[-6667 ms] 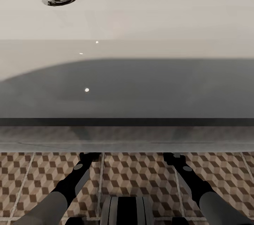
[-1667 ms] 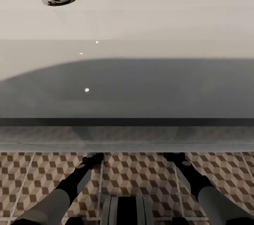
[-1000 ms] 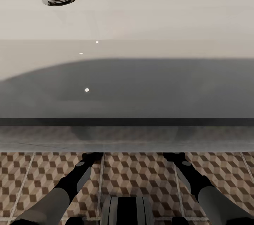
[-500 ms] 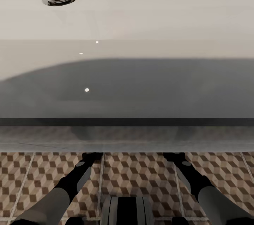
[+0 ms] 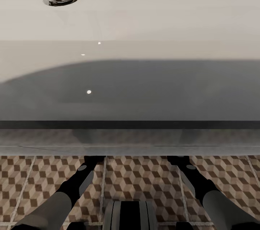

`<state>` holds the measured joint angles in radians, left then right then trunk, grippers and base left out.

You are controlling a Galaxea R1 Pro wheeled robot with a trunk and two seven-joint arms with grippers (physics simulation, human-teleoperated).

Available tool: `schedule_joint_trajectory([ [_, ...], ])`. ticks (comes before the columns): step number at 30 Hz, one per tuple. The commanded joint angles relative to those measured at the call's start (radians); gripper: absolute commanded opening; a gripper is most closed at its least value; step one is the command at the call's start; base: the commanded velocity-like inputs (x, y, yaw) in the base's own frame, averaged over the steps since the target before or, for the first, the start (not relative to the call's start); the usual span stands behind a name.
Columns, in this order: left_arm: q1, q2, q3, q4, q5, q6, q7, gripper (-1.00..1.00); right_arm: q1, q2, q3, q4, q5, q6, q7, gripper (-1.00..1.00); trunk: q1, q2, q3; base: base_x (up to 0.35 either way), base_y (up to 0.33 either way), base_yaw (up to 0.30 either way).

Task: Take the four mousetraps from the cabinet in the bathroom and place them on the bathroom floor. Make sure all four end up on the same floor surface, and ensure that at least two of them are either under or directly next to the same bathroom sink.

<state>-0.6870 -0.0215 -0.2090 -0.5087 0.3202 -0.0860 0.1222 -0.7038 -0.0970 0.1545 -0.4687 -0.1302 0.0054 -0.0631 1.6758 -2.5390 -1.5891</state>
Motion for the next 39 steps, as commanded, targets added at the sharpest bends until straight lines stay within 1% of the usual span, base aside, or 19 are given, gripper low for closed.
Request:
schedule_joint_trajectory([
  [1,-0.001,0.0,-0.009,0.001,0.008,-0.007,0.011,-1.0,0.0,-0.001,0.008,-0.001,-0.014,0.0,-0.004,-1.0,0.0,0.0,0.0,0.0,0.0,0.0],
  [9,-0.001,-0.002,-0.009,0.0,0.011,-0.019,0.011,-1.0,0.0,-0.001,0.008,-0.001,-0.014,0.001,-0.003,-1.0,0.0,0.0,0.0,0.0,0.0,0.0],
  [23,-0.001,-0.004,-0.009,0.002,0.01,-0.019,0.01,-1.0,0.0,-0.001,0.013,0.004,-0.019,-0.001,-0.001,-1.0,0.0,0.0,0.0,0.0,0.0,0.0],
  [31,-0.001,-0.003,-0.009,0.003,0.011,-0.019,0.01,-1.0,0.0,-0.001,0.013,0.044,-0.019,-0.002,0.004,-1.0,0.0,0.0,0.0,0.0,0.0,0.0],
  [39,-0.001,-0.005,-0.009,0.003,0.01,-0.019,0.01,-1.0,0.001,-0.001,0.012,0.05,-0.02,-0.002,0.006,-1.0,0.0,0.0,0.0,0.0,0.0,0.0],
])
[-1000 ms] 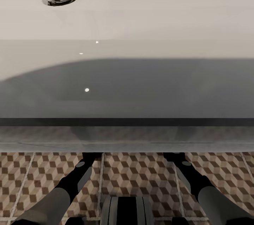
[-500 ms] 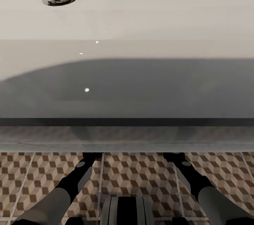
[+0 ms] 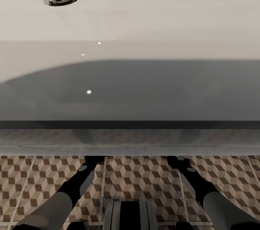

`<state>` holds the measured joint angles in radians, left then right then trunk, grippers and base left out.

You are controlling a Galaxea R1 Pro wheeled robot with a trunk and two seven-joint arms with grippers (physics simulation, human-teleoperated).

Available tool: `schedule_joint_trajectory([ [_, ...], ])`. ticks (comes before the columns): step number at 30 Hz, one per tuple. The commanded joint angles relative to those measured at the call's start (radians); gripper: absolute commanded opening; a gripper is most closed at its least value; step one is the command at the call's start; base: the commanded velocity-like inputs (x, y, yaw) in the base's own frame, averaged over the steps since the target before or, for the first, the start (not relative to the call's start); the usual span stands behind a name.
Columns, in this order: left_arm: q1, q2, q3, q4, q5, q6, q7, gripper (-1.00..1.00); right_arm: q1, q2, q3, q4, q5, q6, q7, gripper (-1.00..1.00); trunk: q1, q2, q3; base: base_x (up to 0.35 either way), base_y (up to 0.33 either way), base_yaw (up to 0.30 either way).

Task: Take the four mousetraps from the cabinet in the bathroom and place them on the bathroom floor. Make sure all four end up on the same floor surface, and ensure that at least two of them are either under or directly next to the same bathroom sink.

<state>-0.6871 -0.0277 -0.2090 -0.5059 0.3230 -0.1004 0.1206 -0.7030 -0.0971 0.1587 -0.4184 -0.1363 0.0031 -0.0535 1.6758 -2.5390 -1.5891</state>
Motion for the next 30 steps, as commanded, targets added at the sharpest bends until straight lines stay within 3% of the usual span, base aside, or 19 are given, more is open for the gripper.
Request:
schedule_joint_trajectory([
  [1,0.0,0.001,-0.009,0.0,0.007,-0.004,0.011,-1.0,0.0,-0.001,0.008,-0.001,-0.013,-0.001,-0.003,-1.0,0.0,0.0,0.0,0.0,0.0,0.0],
  [30,-0.001,-0.003,-0.009,0.0,0.01,-0.001,0.011,-1.0,-0.001,-0.001,0.005,0.0,-0.008,-0.003,-0.003,-1.0,0.0,0.0,0.0,0.0,0.0,0.0],
])
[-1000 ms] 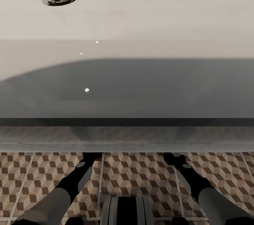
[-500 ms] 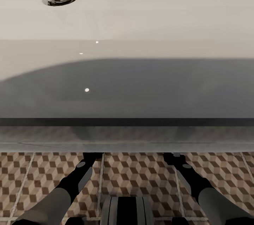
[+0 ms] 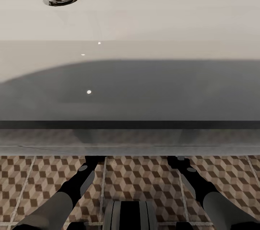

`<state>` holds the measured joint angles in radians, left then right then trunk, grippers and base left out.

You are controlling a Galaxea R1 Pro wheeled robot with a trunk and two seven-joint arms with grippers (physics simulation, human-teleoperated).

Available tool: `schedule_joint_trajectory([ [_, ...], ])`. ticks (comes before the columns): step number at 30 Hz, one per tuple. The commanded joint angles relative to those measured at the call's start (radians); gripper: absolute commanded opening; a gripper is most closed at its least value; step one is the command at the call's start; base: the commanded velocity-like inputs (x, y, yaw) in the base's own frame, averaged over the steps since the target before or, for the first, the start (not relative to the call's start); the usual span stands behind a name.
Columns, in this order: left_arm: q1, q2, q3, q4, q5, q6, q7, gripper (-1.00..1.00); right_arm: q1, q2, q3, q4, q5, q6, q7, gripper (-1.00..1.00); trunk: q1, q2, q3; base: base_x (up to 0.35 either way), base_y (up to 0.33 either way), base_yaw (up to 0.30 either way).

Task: Take the four mousetraps from the cabinet in the bathroom and place them on the bathroom floor. Make sure all four end up on the same floor surface, and ensure that at least two of them are either under or directly next to the same bathroom sink.

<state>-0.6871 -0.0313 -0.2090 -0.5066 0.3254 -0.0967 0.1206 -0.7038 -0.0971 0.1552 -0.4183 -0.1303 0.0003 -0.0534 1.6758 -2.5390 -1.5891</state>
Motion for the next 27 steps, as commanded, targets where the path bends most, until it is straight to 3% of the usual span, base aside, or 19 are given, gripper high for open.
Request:
schedule_joint_trajectory([
  [1,0.0,0.001,-0.009,0.0,0.007,-0.005,0.011,-1.0,0.0,-0.001,0.008,0.0,-0.013,0.0,-0.003,-1.0,0.0,0.0,0.0,0.0,0.0,0.0],
  [27,0.0,0.001,-0.009,0.002,0.006,-0.005,0.011,-1.0,0.0,-0.001,0.008,-0.002,-0.008,-0.009,-0.003,-1.0,0.0,0.0,0.0,0.0,0.0,0.0],
])
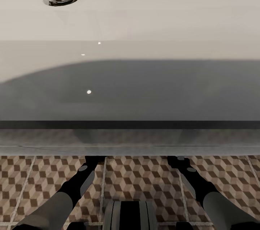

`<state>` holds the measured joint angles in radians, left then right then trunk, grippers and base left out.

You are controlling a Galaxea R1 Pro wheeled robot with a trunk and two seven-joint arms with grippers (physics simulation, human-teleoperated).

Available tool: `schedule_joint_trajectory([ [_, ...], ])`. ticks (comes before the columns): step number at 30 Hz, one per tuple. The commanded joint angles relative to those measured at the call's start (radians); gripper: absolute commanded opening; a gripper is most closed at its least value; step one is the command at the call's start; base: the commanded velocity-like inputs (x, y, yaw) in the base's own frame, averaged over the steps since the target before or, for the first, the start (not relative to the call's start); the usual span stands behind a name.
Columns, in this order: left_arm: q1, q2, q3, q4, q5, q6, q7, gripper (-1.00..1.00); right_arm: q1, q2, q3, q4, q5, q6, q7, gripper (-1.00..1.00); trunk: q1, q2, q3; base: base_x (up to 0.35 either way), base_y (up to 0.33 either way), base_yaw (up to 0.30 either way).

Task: Take the four mousetraps from the cabinet in the bathroom and place them on the bathroom floor. Make sure all four end up on the same floor surface, and ensure that at least two of them are either under or directly next to the same bathroom sink.

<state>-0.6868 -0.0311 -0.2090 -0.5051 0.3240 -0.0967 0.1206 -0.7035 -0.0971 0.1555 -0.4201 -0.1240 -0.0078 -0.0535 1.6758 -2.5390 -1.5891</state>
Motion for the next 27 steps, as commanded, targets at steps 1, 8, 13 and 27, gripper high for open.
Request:
schedule_joint_trajectory([
  [1,-0.001,0.001,-0.009,0.0,0.007,-0.005,0.011,-1.0,0.0,-0.001,0.008,0.0,-0.014,-0.001,-0.003,-1.0,0.0,0.0,0.0,0.0,0.0,0.0],
  [8,-0.001,0.002,-0.009,0.0,0.007,-0.005,0.011,-1.0,0.0,-0.001,0.008,0.0,-0.015,-0.001,-0.003,-1.0,0.0,0.0,0.0,0.0,0.0,0.0],
  [13,-0.001,0.002,-0.009,0.0,0.007,-0.005,0.011,-1.0,0.0,-0.001,0.007,0.0,-0.014,-0.001,-0.003,-1.0,0.0,0.0,0.0,0.0,0.0,0.0],
  [27,-0.001,0.001,-0.009,0.0,0.007,-0.003,0.011,-1.0,0.0,-0.001,0.007,-0.003,-0.014,-0.027,-0.003,-1.0,0.0,0.0,0.0,0.0,0.0,0.0],
])
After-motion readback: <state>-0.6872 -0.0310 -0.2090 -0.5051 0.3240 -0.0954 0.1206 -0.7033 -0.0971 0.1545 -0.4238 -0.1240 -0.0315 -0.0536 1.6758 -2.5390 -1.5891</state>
